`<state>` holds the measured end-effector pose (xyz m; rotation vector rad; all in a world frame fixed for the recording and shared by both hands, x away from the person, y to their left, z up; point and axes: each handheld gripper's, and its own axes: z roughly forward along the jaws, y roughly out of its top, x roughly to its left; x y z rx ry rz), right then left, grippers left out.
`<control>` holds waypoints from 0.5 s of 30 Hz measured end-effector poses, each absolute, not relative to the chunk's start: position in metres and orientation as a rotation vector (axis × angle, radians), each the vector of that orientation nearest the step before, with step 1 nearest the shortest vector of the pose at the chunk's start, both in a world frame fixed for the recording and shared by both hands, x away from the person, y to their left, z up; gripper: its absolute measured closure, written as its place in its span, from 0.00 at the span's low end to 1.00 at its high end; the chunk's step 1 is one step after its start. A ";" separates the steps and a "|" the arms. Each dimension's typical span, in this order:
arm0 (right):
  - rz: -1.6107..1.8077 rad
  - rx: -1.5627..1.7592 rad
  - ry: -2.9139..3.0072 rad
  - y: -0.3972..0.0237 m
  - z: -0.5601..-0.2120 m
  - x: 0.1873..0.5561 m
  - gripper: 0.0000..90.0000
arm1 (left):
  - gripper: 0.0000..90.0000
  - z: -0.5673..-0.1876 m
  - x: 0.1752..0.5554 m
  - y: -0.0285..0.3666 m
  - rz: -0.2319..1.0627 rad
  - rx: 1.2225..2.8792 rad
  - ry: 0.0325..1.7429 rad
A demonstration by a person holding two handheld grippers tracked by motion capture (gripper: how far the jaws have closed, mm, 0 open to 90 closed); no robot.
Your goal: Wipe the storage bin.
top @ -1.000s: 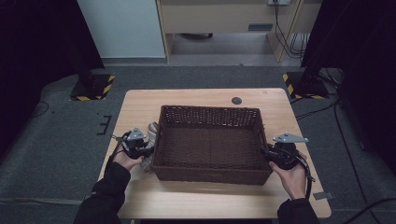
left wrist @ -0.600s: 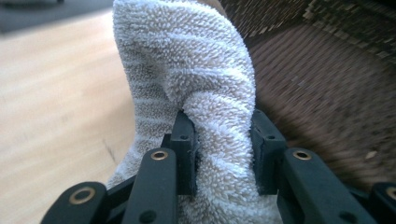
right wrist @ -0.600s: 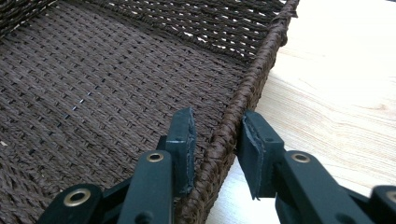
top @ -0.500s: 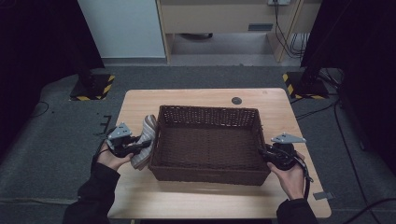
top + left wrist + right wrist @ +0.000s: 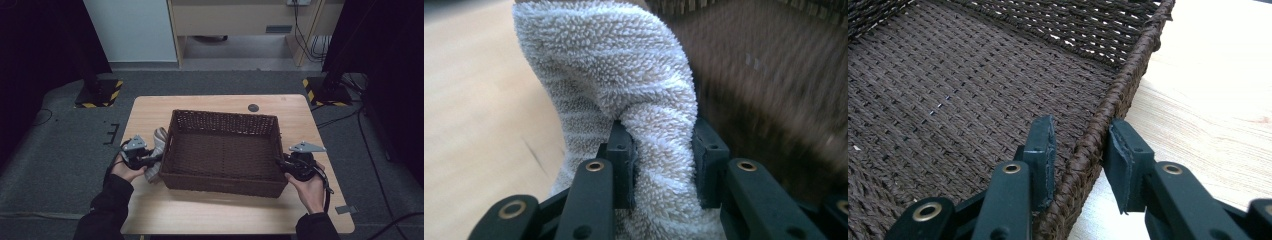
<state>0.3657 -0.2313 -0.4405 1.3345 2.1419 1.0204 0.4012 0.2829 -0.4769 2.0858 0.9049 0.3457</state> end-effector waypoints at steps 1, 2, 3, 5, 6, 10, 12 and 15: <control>1.021 1.331 2.141 -0.232 -0.441 0.366 0.73 | 0.74 -0.485 0.400 0.280 0.325 2.119 0.908; 1.021 1.330 2.142 -0.232 -0.441 0.366 0.73 | 0.74 -0.491 0.400 0.278 0.322 2.154 0.908; 1.022 1.334 2.141 -0.231 -0.440 0.366 0.73 | 0.74 -0.492 0.400 0.276 0.320 2.154 0.911; 1.020 1.338 2.140 -0.231 -0.440 0.365 0.73 | 0.74 -0.487 0.401 0.279 0.316 2.139 0.927; 1.020 1.334 2.139 -0.231 -0.441 0.365 0.73 | 0.74 -0.484 0.400 0.282 0.320 2.120 0.936; 1.024 1.328 2.143 -0.232 -0.441 0.365 0.72 | 0.74 -0.463 0.393 0.298 0.351 2.009 0.938; 1.029 1.332 2.145 -0.231 -0.440 0.363 0.72 | 0.74 -0.452 0.387 0.302 0.363 1.981 0.910; 1.027 1.328 2.149 -0.230 -0.440 0.362 0.71 | 0.74 -0.438 0.379 0.302 0.372 1.971 0.855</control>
